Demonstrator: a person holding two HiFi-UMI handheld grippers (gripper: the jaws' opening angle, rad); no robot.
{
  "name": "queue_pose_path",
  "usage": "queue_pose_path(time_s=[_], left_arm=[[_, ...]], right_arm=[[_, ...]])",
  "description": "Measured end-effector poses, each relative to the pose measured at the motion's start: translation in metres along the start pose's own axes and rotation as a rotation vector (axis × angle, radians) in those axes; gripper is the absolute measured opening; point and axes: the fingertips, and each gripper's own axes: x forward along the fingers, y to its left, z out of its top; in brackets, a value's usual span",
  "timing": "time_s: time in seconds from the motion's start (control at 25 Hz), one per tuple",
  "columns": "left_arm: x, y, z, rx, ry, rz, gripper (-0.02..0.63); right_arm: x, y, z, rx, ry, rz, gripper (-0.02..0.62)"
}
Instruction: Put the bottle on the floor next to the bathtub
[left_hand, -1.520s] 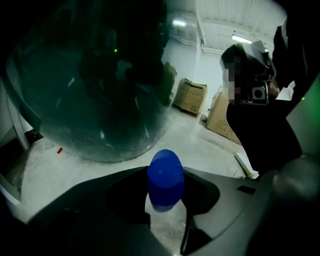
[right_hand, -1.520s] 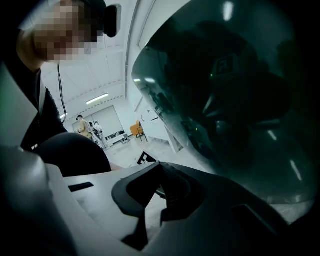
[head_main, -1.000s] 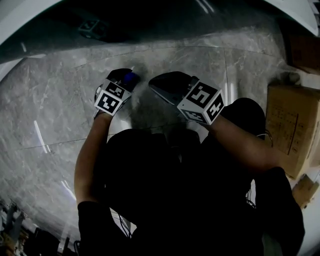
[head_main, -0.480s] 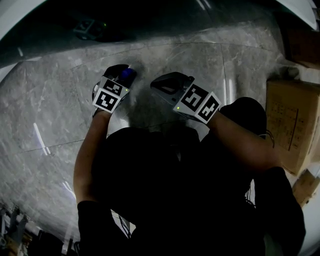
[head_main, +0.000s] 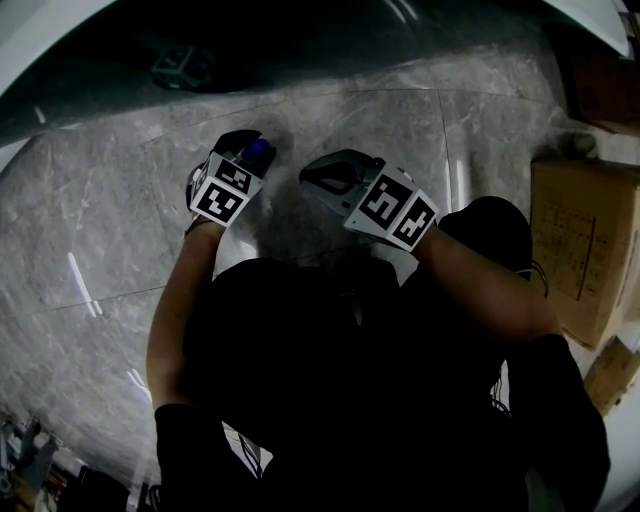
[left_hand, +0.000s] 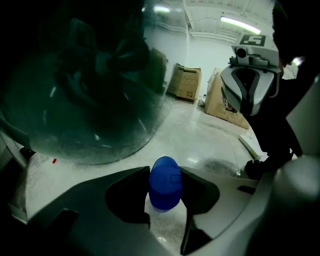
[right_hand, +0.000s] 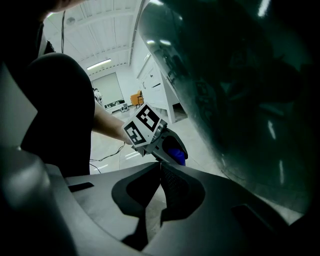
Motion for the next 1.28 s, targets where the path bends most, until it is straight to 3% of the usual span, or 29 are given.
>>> queue_pose_path(time_s=[0.24,0.48,0.64,0.72,0.92,1.08,1.28], left_arm=[[-0.002,-0.007,-0.002,-0.008,0.051,-0.058,0.158],[0.000,-0.022,-0.005,0.098,0.076,-0.073,0.161],[-0.003,-0.018,-0.007,0.054,0.048,-0.066,0.176],[-0.004,-0.014,-0.010,0.043,0.042,-0.046,0.220],[-0.026,-0.010,0.002,-0.032,-0.032,-0.037,0.265],[-0.063,-0.005,0.018,-0.106,-0.121,-0.034,0.264],[-0.109,-0.003,0.049,-0.096,-0.187,-0.036,0.264]], right_arm=[[-0.001,0.002,0.000,0.003,-0.002,0.011,0.028],[-0.002,0.002,-0.001,0.002,-0.002,0.008,0.028],[-0.002,0.001,-0.001,0.000,-0.002,0.001,0.028],[-0.003,0.002,-0.001,-0.010,-0.003,0.003,0.028],[-0.007,-0.002,-0.011,-0.029,0.010,0.003,0.028],[-0.011,-0.014,0.004,0.081,-0.063,-0.008,0.028],[-0.021,-0.019,0.035,0.161,-0.146,-0.029,0.028]])
